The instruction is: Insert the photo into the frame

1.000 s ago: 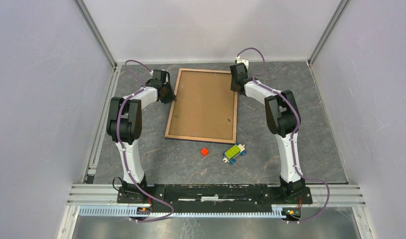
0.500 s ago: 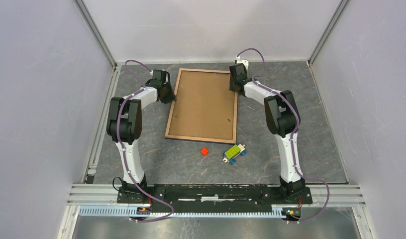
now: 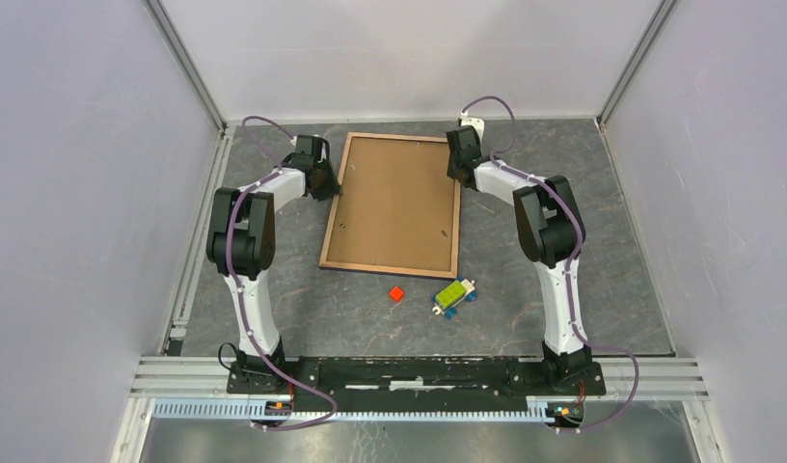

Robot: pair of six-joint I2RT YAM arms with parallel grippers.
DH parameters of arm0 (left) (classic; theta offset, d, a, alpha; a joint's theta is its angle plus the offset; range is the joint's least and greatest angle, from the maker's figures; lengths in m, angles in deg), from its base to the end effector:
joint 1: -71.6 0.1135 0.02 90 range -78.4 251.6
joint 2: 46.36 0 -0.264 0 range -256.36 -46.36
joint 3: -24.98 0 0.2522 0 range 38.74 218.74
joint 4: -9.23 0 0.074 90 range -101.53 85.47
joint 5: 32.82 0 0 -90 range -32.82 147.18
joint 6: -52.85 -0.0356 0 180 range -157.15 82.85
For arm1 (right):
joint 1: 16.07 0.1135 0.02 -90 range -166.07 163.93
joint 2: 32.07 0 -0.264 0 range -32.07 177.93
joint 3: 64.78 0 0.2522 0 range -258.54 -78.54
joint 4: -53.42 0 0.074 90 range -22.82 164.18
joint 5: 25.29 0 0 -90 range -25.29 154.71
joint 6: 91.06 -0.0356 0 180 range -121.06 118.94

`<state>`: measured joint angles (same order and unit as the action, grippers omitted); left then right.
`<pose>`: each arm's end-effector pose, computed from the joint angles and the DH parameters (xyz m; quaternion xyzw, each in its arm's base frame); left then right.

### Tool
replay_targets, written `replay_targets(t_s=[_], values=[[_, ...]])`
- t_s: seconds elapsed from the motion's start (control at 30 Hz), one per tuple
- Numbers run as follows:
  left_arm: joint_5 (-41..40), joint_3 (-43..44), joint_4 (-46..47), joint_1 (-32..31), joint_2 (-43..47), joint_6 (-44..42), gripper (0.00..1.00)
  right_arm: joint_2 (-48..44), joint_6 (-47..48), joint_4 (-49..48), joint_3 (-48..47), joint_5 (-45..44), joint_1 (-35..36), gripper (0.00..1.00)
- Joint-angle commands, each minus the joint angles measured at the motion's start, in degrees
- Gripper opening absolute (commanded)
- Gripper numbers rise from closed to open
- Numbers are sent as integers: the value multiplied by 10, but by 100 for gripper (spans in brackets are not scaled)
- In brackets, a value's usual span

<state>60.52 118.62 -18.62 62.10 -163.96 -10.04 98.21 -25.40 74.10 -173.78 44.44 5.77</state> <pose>0.4341 -0.0747 0.1589 -0.1352 0.9349 -0.1288 0.3018 0.4739 0.1766 0.1516 0.0912 0.8974 0.0093 0.4316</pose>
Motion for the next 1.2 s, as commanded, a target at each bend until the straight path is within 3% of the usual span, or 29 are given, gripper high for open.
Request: replay_targets(t_s=[0.0,0.23,0.3,0.47,0.6,0.9,1.17], values=[[21,4,9,-6,-7,14,2,-8,4,51,24,25,13,22],[20,9,5,-6,-11,17,2,12,35,51,-29,35,10,12],[13,12,-1,-5,-15,18,2,6,51,53,-40,50,7,19],[2,20,-13,-3,-21,22,2,-81,113,11,41,68,3,53],[-1,20,-13,1,-23,29,2,-161,135,-49,156,85,4,64],[4,19,-10,8,-26,37,2,-240,145,-65,292,192,19,70],[13,22,-9,11,-28,36,2,-261,142,-45,310,167,60,70]])
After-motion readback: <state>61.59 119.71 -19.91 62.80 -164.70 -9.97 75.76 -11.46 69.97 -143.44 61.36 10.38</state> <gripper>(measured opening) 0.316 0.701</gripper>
